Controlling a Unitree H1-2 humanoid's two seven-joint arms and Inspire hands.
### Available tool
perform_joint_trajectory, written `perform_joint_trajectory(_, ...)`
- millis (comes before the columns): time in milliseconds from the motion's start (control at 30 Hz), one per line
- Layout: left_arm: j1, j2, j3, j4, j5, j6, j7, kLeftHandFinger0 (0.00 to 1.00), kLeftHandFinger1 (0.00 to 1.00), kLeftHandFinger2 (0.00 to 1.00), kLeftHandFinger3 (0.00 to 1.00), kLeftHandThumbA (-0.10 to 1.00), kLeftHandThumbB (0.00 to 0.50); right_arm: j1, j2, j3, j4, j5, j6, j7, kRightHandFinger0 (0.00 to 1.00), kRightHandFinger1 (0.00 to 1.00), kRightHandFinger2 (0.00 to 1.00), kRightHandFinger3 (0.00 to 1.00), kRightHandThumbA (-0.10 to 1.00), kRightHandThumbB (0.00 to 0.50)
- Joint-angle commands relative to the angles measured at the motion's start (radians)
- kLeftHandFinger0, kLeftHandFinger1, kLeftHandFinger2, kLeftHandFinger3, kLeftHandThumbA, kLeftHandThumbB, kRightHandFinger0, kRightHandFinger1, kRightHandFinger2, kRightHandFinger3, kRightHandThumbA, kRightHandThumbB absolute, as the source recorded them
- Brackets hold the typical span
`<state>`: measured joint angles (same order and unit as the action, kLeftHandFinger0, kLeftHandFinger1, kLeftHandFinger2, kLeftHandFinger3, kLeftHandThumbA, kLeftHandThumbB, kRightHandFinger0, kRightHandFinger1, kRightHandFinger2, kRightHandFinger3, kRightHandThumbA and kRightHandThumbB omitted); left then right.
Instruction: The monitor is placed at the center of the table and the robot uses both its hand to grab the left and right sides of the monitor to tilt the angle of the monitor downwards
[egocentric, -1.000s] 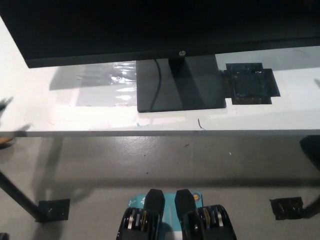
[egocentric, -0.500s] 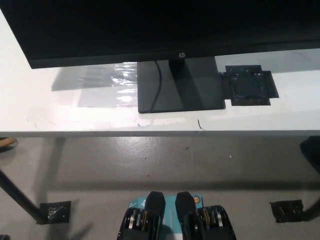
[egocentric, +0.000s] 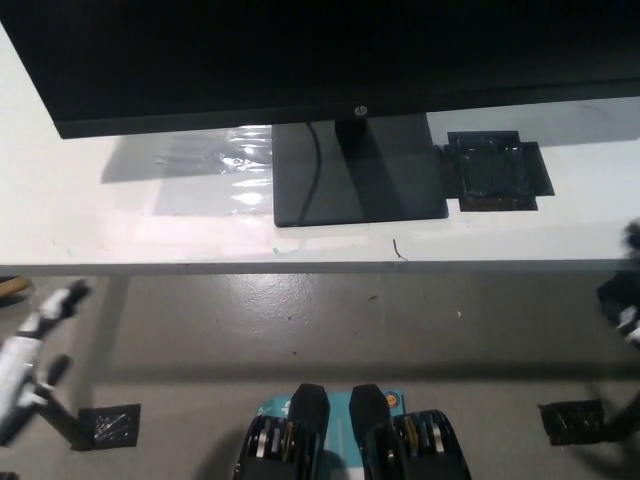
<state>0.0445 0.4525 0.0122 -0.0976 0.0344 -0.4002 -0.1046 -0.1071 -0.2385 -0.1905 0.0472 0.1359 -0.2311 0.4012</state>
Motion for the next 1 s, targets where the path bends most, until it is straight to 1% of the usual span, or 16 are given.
perform_joint_trajectory(0, 0.014, -0.164, -0.072, -0.196, -0.007, -0.068, 0.029, 1.00, 1.00, 1.00, 1.00, 1.00, 0.335, 0.082, 0.215, 0.101, -0.294, -0.157, -0.239, -0.145, 1.00, 1.00, 1.00, 1.00, 1.00, 0.457)
perform_joint_trajectory(33, 0.011, -0.183, -0.081, -0.159, 0.001, -0.070, 0.028, 1.00, 1.00, 1.00, 1.00, 1.00, 0.362, 0.080, 0.231, 0.111, -0.246, -0.170, -0.239, -0.164, 1.00, 1.00, 1.00, 1.00, 1.00, 0.456)
perform_joint_trajectory(67, 0.010, -0.191, -0.082, -0.147, 0.006, -0.070, 0.025, 1.00, 1.00, 1.00, 1.00, 1.00, 0.366, 0.079, 0.237, 0.114, -0.232, -0.173, -0.239, -0.170, 1.00, 1.00, 1.00, 1.00, 1.00, 0.456)
perform_joint_trajectory(100, 0.002, -0.204, -0.083, -0.104, 0.064, -0.070, 0.047, 1.00, 1.00, 1.00, 1.00, 1.00, 0.346, 0.071, 0.243, 0.132, -0.173, -0.196, -0.239, -0.207, 1.00, 1.00, 1.00, 1.00, 1.00, 0.446)
perform_joint_trajectory(133, -0.005, -0.208, -0.085, -0.080, 0.083, -0.070, 0.058, 1.00, 1.00, 1.00, 1.00, 1.00, 0.336, 0.067, 0.243, 0.145, -0.144, -0.208, -0.239, -0.226, 1.00, 1.00, 1.00, 1.00, 1.00, 0.442)
perform_joint_trajectory(167, -0.013, -0.212, -0.087, -0.050, 0.080, -0.070, 0.059, 1.00, 1.00, 1.00, 1.00, 1.00, 0.323, 0.062, 0.239, 0.162, -0.111, -0.232, -0.239, -0.260, 1.00, 1.00, 1.00, 1.00, 1.00, 0.451)
perform_joint_trajectory(233, -0.033, -0.213, -0.099, 0.032, 0.090, -0.070, 0.077, 1.00, 1.00, 1.00, 1.00, 1.00, 0.293, 0.048, 0.224, 0.204, -0.001, -0.293, -0.239, -0.353, 1.00, 1.00, 1.00, 1.00, 1.00, 0.449)
perform_joint_trajectory(300, -0.047, -0.206, -0.109, 0.089, 0.109, -0.070, 0.091, 1.00, 1.00, 1.00, 1.00, 1.00, 0.281, 0.028, 0.195, 0.242, 0.087, -0.322, -0.239, -0.420, 1.00, 1.00, 1.00, 1.00, 1.00, 0.421)
perform_joint_trajectory(367, -0.060, -0.199, -0.121, 0.145, 0.122, -0.070, 0.107, 1.00, 1.00, 1.00, 1.00, 0.99, 0.259, 0.005, 0.180, 0.261, 0.182, -0.330, -0.239, -0.466, 1.00, 1.00, 1.00, 1.00, 1.00, 0.436)
perform_joint_trajectory(433, -0.067, -0.193, -0.128, 0.178, 0.134, -0.070, 0.122, 1.00, 1.00, 1.00, 1.00, 0.99, 0.245, -0.010, 0.168, 0.286, 0.240, -0.332, -0.239, -0.503, 1.00, 1.00, 1.00, 1.00, 1.00, 0.437)
perform_joint_trajectory(500, -0.084, -0.192, -0.130, 0.240, 0.133, -0.070, 0.126, 1.00, 1.00, 1.00, 1.00, 0.97, 0.240, -0.028, 0.154, 0.300, 0.308, -0.328, -0.239, -0.525, 1.00, 1.00, 1.00, 1.00, 1.00, 0.451)
perform_joint_trajectory(533, -0.090, -0.194, -0.125, 0.271, 0.128, -0.070, 0.125, 1.00, 1.00, 1.00, 1.00, 0.98, 0.252, -0.036, 0.151, 0.304, 0.327, -0.341, -0.239, -0.547, 1.00, 1.00, 1.00, 1.00, 1.00, 0.458)
perform_joint_trajectory(567, -0.093, -0.190, -0.124, 0.288, 0.127, -0.070, 0.130, 1.00, 1.00, 1.00, 1.00, 0.99, 0.246, -0.045, 0.146, 0.316, 0.341, -0.341, -0.239, -0.560, 1.00, 1.00, 1.00, 1.00, 1.00, 0.454)
perform_joint_trajectory(700, -0.105, -0.200, -0.116, 0.329, 0.110, -0.070, 0.120, 1.00, 1.00, 1.00, 1.00, 0.98, 0.269, -0.069, 0.132, 0.349, 0.378, -0.321, -0.239, -0.582, 1.00, 1.00, 1.00, 1.00, 0.99, 0.429)
perform_joint_trajectory(833, -0.109, -0.202, -0.127, 0.348, 0.125, -0.070, 0.139, 1.00, 1.00, 1.00, 1.00, 0.99, 0.279, -0.088, 0.122, 0.391, 0.405, -0.308, -0.239, -0.615, 1.00, 1.00, 1.00, 1.00, 0.99, 0.429)
perform_joint_trajectory(967, -0.113, -0.197, -0.138, 0.350, 0.138, -0.070, 0.153, 1.00, 1.00, 1.00, 1.00, 0.98, 0.263, -0.095, 0.114, 0.417, 0.416, -0.286, -0.239, -0.633, 1.00, 1.00, 1.00, 1.00, 0.95, 0.420)
